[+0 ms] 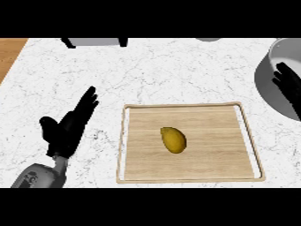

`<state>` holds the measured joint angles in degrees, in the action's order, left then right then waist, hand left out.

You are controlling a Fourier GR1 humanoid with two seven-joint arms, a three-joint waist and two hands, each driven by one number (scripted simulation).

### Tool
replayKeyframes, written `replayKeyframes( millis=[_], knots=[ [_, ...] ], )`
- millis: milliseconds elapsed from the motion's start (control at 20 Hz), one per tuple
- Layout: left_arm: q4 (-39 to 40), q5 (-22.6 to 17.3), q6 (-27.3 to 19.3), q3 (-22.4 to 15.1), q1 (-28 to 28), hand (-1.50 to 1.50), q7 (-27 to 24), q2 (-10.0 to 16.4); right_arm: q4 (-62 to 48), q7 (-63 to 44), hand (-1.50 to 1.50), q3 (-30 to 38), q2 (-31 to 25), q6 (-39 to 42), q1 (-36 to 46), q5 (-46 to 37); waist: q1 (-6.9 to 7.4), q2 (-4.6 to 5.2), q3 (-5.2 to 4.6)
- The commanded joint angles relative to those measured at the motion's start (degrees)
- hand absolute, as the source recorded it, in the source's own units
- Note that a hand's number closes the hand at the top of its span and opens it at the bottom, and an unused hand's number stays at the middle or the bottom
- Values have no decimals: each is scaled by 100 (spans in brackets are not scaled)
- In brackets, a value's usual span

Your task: Pick the lemon from the tray and place it in the pot

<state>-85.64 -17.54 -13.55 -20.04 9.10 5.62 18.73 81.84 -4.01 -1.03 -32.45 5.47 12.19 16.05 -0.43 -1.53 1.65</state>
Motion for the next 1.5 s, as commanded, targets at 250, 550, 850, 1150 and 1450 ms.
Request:
replayKeyframes(
  millis=[250,550,850,1150,1450],
  knots=[
    [-221,291,-582,573,-17,0,-803,4,1463,2929,150,495,622,989,1017,827,270,-13,-112],
    [-514,465,-825,415,-568,0,-1302,-348,585,5112,-150,134,1377,-268,-494,-981,106,156,-145],
    [-306,459,-649,600,-553,0,-1432,-455,1125,6235,-150,-237,1455,130,-1276,-1348,17,149,-164],
    [-498,650,-880,453,-852,0,-1512,-580,2111,5025,-150,-699,734,-500,-2083,-3006,-27,126,-174],
    [-484,554,-739,661,-748,0,-1434,-411,2767,3013,-150,-1158,-37,-193,-1892,-4395,24,134,-186]
  ],
)
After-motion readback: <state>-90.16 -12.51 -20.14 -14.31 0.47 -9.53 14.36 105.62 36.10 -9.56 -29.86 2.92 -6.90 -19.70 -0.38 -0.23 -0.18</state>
